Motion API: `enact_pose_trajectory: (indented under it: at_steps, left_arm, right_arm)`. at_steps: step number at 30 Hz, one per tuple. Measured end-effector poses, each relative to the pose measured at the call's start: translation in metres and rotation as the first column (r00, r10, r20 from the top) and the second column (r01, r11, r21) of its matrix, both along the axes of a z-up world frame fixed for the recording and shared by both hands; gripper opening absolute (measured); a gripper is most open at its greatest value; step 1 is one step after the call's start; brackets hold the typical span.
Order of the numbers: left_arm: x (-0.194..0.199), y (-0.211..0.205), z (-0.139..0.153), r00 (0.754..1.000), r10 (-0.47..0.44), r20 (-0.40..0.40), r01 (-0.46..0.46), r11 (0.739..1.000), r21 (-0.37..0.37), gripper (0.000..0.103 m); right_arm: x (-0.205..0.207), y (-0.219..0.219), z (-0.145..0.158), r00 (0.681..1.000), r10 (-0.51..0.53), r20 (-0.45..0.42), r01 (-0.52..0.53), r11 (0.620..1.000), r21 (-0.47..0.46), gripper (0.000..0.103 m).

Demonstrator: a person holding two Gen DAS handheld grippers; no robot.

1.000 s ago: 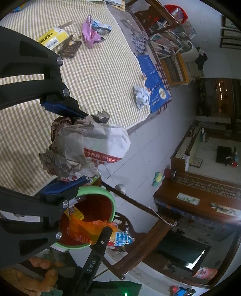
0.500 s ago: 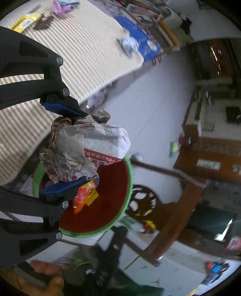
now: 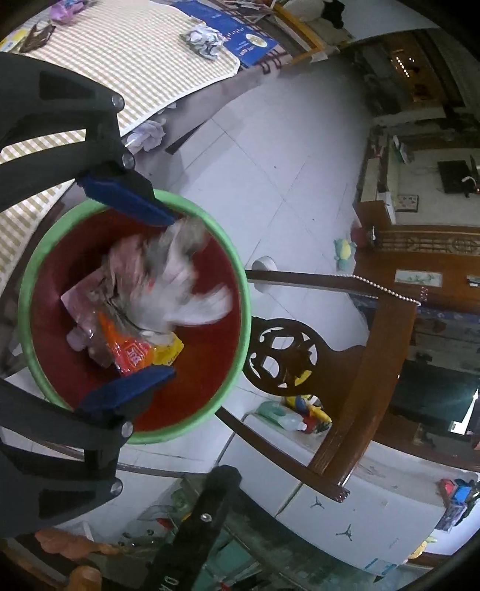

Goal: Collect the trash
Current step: 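Move both open grippers back over the table trash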

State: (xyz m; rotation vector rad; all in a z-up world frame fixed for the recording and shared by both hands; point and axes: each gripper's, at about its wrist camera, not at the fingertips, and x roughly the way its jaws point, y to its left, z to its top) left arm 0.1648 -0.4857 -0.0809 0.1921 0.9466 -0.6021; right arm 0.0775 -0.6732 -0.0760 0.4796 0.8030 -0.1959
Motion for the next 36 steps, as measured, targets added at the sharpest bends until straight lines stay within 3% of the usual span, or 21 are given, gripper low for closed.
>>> enact_pose_trajectory:
  at_steps: [4, 6, 11, 17, 22, 27, 30, 32, 35, 36]
  left_arm:
    - [-0.006, 0.014, 0.006, 1.0, 0.026, 0.003, -0.026, 0.999, -0.021, 0.078]
    - [-0.008, 0.026, 0.011, 0.998, 0.054, 0.014, -0.054, 0.998, -0.027, 0.086]
    - [-0.016, 0.066, 0.023, 0.989, 0.14, 0.048, -0.137, 0.989, -0.063, 0.086]
    - [-0.021, 0.136, 0.025, 0.955, 0.292, 0.046, -0.287, 0.954, -0.092, 0.086]
    - [-0.03, 0.212, 0.021, 0.907, 0.416, 0.062, -0.411, 0.908, -0.087, 0.086]
    - [-0.048, 0.296, 0.019, 0.827, 0.552, 0.108, -0.541, 0.833, -0.118, 0.086]
    - [-0.061, 0.344, 0.015, 0.768, 0.62, 0.163, -0.619, 0.783, -0.064, 0.09]
    - [-0.07, 0.377, 0.009, 0.743, 0.642, 0.19, -0.655, 0.755, 0.008, 0.095]
    - [-0.079, 0.414, 0.0, 0.732, 0.655, 0.188, -0.674, 0.736, 0.061, 0.095]
    - [-0.085, 0.43, -0.004, 0.725, 0.666, 0.172, -0.684, 0.726, 0.072, 0.095]
  right_arm:
    - [0.002, 0.014, 0.005, 0.999, 0.034, 0.003, -0.034, 0.999, -0.028, 0.092]
    - [0.004, 0.024, 0.009, 0.998, 0.06, 0.018, -0.059, 0.997, -0.041, 0.093]
    - [0.014, 0.055, 0.015, 0.99, 0.132, 0.039, -0.13, 0.99, -0.048, 0.096]
    - [0.028, 0.113, 0.017, 0.969, 0.245, 0.027, -0.243, 0.968, -0.064, 0.097]
    - [0.034, 0.169, 0.016, 0.94, 0.342, 0.008, -0.341, 0.938, -0.07, 0.097]
    - [0.036, 0.244, 0.012, 0.875, 0.483, -0.032, -0.484, 0.871, -0.083, 0.098]
    - [0.033, 0.296, 0.004, 0.814, 0.577, -0.069, -0.581, 0.811, -0.071, 0.098]
    - [0.029, 0.339, -0.007, 0.753, 0.65, -0.107, -0.657, 0.752, -0.051, 0.098]
    - [0.018, 0.39, -0.023, 0.667, 0.73, -0.15, -0.739, 0.674, -0.007, 0.098]
    - [0.013, 0.412, -0.032, 0.625, 0.761, -0.172, -0.77, 0.638, 0.026, 0.098]
